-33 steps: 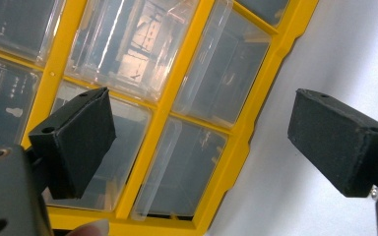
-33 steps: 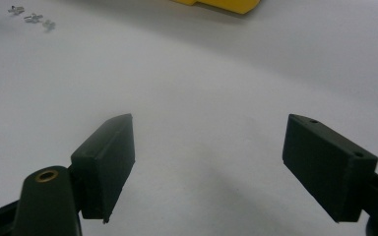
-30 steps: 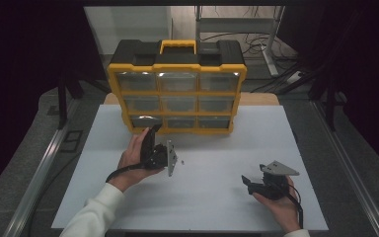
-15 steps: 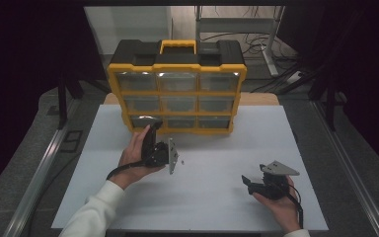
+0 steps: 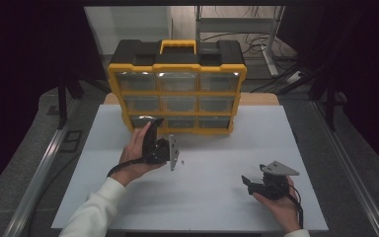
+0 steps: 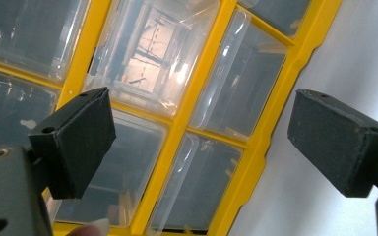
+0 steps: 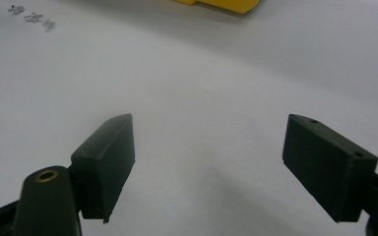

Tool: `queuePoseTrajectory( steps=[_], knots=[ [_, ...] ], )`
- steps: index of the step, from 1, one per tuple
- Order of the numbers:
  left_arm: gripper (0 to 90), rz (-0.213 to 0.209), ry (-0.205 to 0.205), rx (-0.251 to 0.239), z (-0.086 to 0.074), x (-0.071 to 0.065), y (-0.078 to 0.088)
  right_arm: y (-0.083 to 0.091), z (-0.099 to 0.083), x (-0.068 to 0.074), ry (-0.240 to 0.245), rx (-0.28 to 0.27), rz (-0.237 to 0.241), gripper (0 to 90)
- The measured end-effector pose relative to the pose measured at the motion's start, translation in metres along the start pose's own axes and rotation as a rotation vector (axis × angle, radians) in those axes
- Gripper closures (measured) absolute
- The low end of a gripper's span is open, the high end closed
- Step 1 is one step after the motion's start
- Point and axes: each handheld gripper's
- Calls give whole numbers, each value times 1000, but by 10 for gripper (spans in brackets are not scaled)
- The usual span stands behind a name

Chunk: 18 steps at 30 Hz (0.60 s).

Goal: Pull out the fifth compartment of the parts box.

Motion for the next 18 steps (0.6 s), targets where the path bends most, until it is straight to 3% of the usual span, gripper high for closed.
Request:
queuePoseTrajectory(
  steps=[18],
  knots=[
    [112, 11, 1, -1, 4, 6, -4, 0, 0, 0, 1, 3, -1, 208]
  ],
)
Point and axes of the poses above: each handheld gripper's, and its own axes: y roughly backward along the jaws, z roughly out of its top, x roughly to its left, and after that the axes turned 5 degrees about y, right-handed
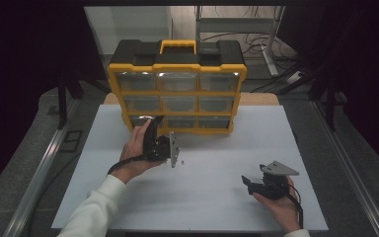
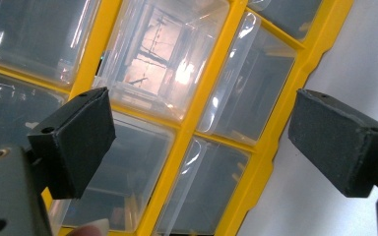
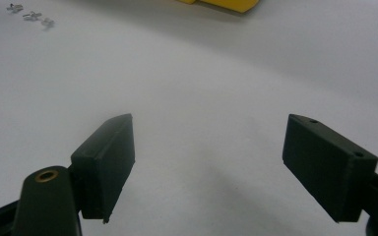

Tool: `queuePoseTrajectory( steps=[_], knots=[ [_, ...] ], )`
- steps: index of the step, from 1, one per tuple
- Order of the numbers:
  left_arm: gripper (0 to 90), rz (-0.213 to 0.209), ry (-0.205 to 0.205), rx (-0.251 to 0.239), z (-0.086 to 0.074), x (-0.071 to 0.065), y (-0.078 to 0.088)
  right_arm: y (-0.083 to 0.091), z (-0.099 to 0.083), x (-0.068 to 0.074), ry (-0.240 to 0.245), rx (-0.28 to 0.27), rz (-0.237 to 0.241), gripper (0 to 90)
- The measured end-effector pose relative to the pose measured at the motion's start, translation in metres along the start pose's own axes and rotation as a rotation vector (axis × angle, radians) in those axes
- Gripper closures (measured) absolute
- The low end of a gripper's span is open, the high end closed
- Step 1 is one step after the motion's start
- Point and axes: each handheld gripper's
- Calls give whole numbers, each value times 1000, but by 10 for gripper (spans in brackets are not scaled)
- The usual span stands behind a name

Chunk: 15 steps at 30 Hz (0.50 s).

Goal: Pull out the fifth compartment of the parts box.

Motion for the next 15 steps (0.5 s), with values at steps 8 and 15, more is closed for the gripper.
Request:
queuePoseTrajectory(
  steps=[8, 15],
  knots=[
    [111, 2, 6, 2, 1, 4, -2, 0, 0, 0, 1, -1, -1, 208],
    [110, 2, 14, 10, 0, 8, -4, 0, 0, 0, 1, -1, -1, 208]
  ],
)
Point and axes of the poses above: each handheld gripper's, and its own axes: y roughly backward along the jaws, z roughly out of its top, x roughly to its left, and after that the axes turned 5 degrees about y, right-handed
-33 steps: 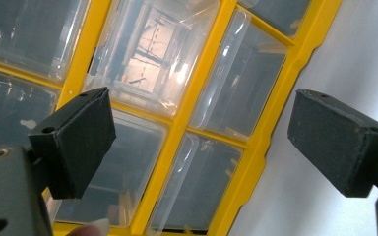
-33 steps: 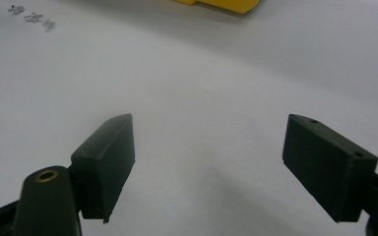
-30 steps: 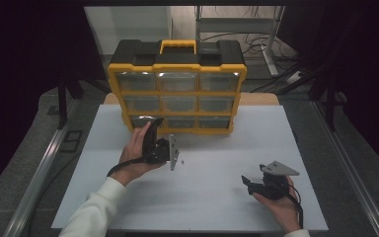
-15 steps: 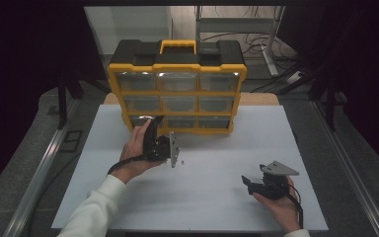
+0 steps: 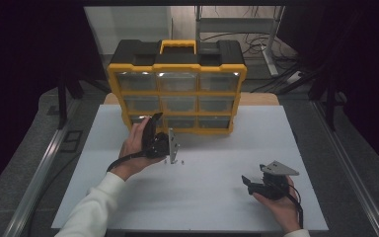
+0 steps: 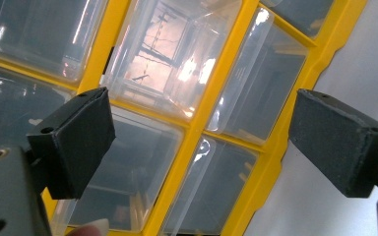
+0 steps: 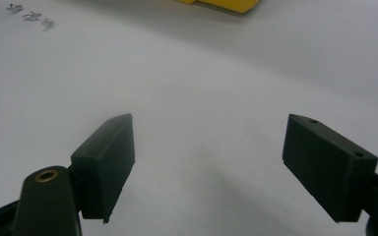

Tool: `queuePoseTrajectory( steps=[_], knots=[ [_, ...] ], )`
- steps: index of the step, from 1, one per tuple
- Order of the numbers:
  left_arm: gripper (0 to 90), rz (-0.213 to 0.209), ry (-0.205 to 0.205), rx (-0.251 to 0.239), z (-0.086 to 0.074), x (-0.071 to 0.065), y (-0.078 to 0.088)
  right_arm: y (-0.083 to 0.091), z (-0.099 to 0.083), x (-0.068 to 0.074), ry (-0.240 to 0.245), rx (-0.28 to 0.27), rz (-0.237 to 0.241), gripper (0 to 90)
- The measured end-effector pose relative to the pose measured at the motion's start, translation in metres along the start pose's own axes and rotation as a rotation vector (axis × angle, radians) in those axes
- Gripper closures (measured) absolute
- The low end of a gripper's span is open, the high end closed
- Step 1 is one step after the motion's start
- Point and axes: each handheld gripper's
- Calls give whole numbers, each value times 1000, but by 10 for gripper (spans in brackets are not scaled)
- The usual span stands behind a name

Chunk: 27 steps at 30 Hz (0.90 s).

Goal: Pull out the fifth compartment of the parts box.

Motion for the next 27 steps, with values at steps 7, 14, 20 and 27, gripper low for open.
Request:
queuePoseTrajectory(
  steps=[7, 14, 20, 27],
  knots=[
    [113, 11, -8, 9, 3, 3, -3, 0, 0, 0, 1, 1, 0, 208],
    [115, 20, -17, 13, 6, 4, -8, 0, 0, 0, 3, 1, -1, 208],
    [115, 19, -19, 14, 8, 4, -11, 0, 0, 0, 4, 2, -1, 208],
    [115, 16, -18, 17, 9, 4, -15, 0, 0, 0, 3, 2, -1, 208]
  ],
)
Point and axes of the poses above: each handheld gripper's, and its own axes: y roughly backward along the jaws, z roughly out of its top, x roughly to its left, and after that the axes turned 5 degrees about y, right-handed
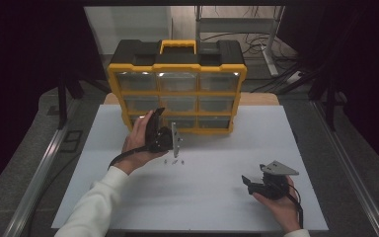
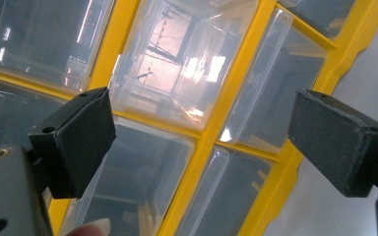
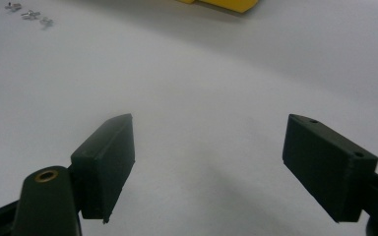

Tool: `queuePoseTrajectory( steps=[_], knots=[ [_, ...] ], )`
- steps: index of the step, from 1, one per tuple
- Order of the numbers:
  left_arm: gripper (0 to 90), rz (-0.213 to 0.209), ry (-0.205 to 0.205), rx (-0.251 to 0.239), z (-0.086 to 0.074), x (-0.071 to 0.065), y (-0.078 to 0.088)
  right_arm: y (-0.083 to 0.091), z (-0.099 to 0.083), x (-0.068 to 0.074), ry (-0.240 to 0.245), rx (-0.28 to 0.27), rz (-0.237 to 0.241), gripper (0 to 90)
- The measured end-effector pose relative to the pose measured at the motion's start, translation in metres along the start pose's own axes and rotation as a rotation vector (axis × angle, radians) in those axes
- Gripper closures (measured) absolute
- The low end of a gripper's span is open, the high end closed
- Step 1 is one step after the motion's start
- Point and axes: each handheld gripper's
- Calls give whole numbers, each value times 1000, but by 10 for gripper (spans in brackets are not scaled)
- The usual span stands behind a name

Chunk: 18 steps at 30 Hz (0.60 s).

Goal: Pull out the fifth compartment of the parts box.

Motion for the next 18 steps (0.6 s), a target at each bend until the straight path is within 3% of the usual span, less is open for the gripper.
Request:
queuePoseTrajectory(
  steps=[18],
  knots=[
    [117, 7, -1, -2, 7, 7, -9, 0, 0, -1, -7, -3, 0, 207]
  ],
)
Point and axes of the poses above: each handheld gripper's, and its own axes: y roughly backward along the jaws, z roughly out of its top, x roughly to its left, and after that the axes turned 5 degrees about y, right-handed
